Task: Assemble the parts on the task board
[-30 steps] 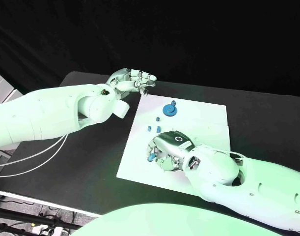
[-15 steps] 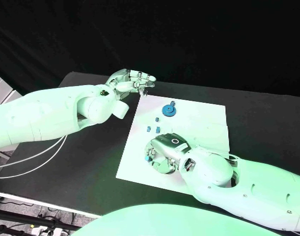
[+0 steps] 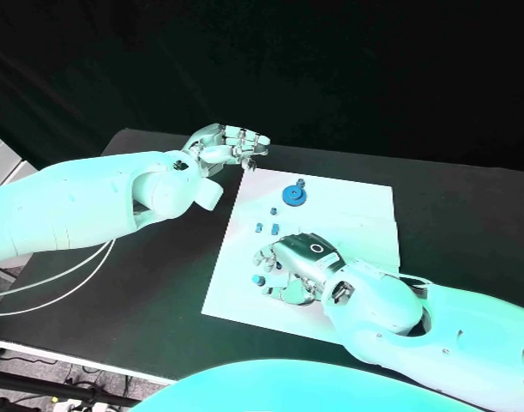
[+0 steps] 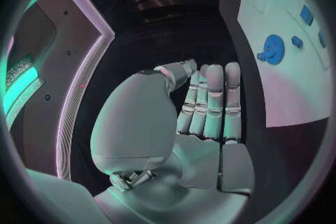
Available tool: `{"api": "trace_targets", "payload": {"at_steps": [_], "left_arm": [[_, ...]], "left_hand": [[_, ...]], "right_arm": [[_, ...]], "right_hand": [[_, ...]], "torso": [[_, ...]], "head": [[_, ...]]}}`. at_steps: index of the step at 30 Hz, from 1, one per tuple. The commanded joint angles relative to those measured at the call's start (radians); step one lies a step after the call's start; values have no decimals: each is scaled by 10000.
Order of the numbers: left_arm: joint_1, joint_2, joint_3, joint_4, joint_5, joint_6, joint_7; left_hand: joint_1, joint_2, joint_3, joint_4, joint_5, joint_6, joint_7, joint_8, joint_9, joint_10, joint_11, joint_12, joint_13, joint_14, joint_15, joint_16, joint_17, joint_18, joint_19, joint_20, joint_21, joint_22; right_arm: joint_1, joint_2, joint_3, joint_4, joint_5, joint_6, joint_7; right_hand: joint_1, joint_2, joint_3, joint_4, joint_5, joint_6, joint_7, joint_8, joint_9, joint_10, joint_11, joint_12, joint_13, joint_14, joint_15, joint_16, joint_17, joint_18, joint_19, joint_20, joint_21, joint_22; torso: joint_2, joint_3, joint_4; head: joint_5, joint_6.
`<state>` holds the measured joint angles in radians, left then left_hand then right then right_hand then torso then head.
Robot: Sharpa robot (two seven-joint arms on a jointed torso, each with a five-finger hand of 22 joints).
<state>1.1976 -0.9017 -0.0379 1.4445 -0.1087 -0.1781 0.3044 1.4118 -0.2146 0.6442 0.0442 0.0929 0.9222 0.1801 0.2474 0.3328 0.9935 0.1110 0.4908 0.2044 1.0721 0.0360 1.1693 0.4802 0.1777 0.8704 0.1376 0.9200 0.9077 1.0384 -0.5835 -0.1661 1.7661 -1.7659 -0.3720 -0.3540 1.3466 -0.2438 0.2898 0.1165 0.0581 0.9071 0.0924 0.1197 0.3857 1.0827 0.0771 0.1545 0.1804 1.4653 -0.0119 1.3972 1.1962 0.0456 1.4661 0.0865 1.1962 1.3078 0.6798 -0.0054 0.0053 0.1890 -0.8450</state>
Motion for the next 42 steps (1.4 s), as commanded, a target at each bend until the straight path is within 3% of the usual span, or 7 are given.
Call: {"api": "trace_targets", "payload": {"at_steps": [1,14,17,19,23,29,42], "left_arm": [[6,-5,2,21,58,183,26],[-26,-61,-59,24,131,199,106],[-42,-79,-89,55,191,210,206],[-53,-92,-100,90,213,211,251],[-74,-105,-112,166,249,224,340],[-117,-100,-118,267,272,254,413],[-161,-147,-121,373,291,285,413]], "left_hand": [[-66,73,-18,40,33,-70,-1,-26,-11,-45,-13,64,9,4,31,-53,-10,64,57,21,-43,-16],[-66,70,-20,42,32,-77,1,-26,-12,-68,-11,90,13,-2,32,-59,-13,63,64,23,-58,-26],[-125,33,-55,76,26,-85,2,-26,-13,-89,-5,111,15,-9,42,-64,-15,59,62,30,-83,-42],[-125,33,-55,76,26,-85,2,-26,-13,-89,-5,111,15,-9,42,-64,-15,59,62,30,-83,-42],[-163,13,-77,101,28,-92,0,-25,-13,-105,-3,124,16,-13,46,-64,-15,58,58,36,-105,-56],[-245,-17,-119,162,31,-104,-3,-23,-13,-133,0,150,16,-21,55,-64,-13,57,52,49,-155,-87],[-290,-32,-144,198,32,-109,-5,-20,-12,-149,1,165,16,-24,59,-62,-12,56,50,56,-186,-108]], "right_arm": [[67,-284,56,255,45,-904,304],[955,-3045,305,1129,4881,-925,1422],[1096,-3820,314,1257,5809,-561,1347],[1128,-4232,306,1322,6087,-350,1185],[1077,-4922,267,1520,6089,-55,707],[850,-5566,218,1828,5302,196,-174],[134,-5413,188,1744,4131,85,-1192]], "right_hand": [[302,108,-750,295,21,-67,-13,-79,-31,-234,4,312,108,262,75,-52,-18,182,255,65,-48,1567],[844,290,-929,1077,22,908,382,435,58,1725,-292,2400,1064,419,-162,231,495,-12,563,-125,1132,1943],[379,187,-1556,1612,24,930,211,922,252,1816,-458,4400,3006,476,-301,338,683,-79,645,-263,1529,2086],[118,420,-2156,1654,40,767,159,1365,505,2162,-534,8012,6956,556,-358,522,1008,-144,720,-306,1907,2205],[-309,804,-2982,1732,30,611,93,1928,817,3253,-556,11541,10961,702,-382,924,1793,-256,845,-339,2602,2366],[-825,940,-3572,1784,35,654,35,2230,961,3819,-591,12610,12233,818,-397,1229,2454,-378,969,-355,3312,2528],[-1547,907,-4412,1805,64,840,-89,2682,1164,4138,-687,13116,12861,880,-468,1396,2841,-446,1036,-408,3689,2616]], "torso": [[-4,-4,-6],[-54,-14,-82],[-76,-15,-126],[-88,-13,-155],[-111,-1,-205],[-130,-3,-234],[-147,0,-263]], "head": [[-43,58],[-671,391],[-1024,434],[-1185,456],[-1524,558],[-1777,531],[-1824,324]]}}
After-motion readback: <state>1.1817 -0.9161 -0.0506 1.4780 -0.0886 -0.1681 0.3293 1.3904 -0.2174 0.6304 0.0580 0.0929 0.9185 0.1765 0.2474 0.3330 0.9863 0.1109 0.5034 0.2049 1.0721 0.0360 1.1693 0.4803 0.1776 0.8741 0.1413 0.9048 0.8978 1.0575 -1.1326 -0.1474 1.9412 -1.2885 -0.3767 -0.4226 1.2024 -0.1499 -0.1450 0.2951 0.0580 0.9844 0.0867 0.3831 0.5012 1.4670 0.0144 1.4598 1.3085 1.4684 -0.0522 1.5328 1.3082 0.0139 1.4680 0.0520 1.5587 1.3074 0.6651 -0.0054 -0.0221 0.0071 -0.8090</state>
